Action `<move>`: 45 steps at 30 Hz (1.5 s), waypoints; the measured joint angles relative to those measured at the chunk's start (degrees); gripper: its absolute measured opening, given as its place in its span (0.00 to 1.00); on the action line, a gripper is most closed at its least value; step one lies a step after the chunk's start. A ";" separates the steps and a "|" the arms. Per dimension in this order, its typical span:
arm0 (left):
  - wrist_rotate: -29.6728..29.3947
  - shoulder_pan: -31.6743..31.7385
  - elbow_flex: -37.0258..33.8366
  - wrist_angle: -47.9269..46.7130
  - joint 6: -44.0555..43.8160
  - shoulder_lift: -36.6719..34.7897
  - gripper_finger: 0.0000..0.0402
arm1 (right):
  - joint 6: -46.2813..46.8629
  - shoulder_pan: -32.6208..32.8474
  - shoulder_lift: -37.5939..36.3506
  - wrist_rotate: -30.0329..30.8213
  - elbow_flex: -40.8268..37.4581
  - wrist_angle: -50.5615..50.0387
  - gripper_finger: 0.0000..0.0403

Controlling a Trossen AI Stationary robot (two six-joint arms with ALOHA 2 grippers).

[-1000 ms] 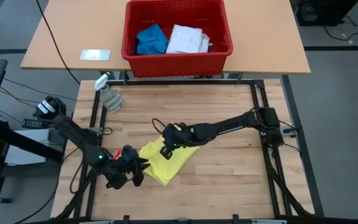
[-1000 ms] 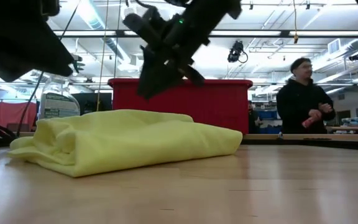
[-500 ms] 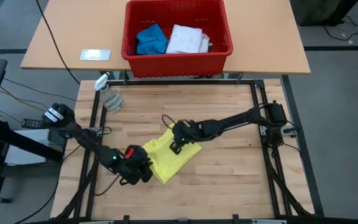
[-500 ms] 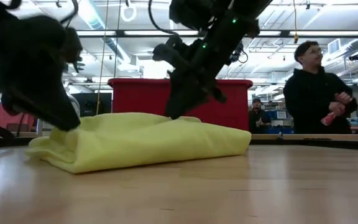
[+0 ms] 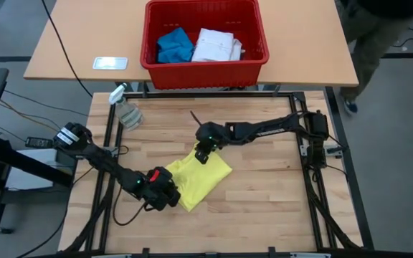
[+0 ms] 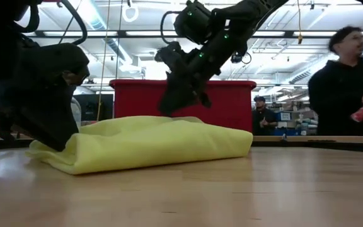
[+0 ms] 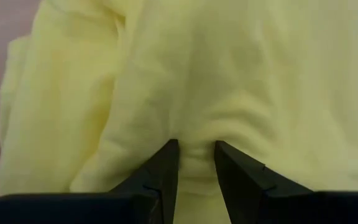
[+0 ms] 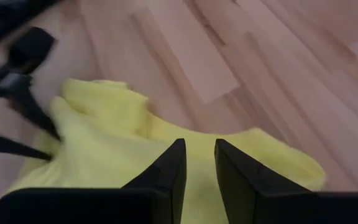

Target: Fold Laundry from Bin

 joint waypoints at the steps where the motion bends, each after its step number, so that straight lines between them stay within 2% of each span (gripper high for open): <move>1: 0.01 -0.12 -0.02 0.00 -0.21 0.00 0.28 | -0.18 -0.08 -0.21 -0.53 0.00 0.39 0.23; 8: 0.51 -0.40 -0.15 -0.17 -0.21 -0.91 0.28 | -2.19 0.93 -3.87 -0.70 0.02 -3.70 0.23; 12: 1.96 -0.47 -0.26 -0.82 0.96 -2.92 0.28 | -2.76 3.88 -4.87 -0.86 0.02 -7.88 0.23; 16: 1.82 -0.47 -0.28 -1.76 1.60 -4.42 0.28 | -1.32 7.75 -4.92 0.04 -2.01 -7.28 0.23; 22: 1.62 -0.47 -0.28 -2.23 1.62 -6.60 0.28 | 6.31 12.60 -4.89 2.71 -9.71 0.41 0.23; 27: 1.80 -0.47 -0.26 -2.23 1.73 -7.68 0.28 | 11.24 14.89 -4.86 7.03 -16.11 1.84 0.22; 31: 1.91 -0.46 -0.23 -2.10 1.74 -7.78 0.28 | 17.19 16.21 -5.09 7.40 -19.98 3.80 0.21; 38: 4.53 -1.70 -0.22 -0.24 1.86 -8.04 0.28 | 29.54 21.58 -5.32 9.76 -21.09 2.42 0.18; 45: -1.97 -4.11 -0.20 0.75 6.35 -12.14 0.28 | 40.71 28.50 -7.57 12.80 -21.31 -1.72 0.15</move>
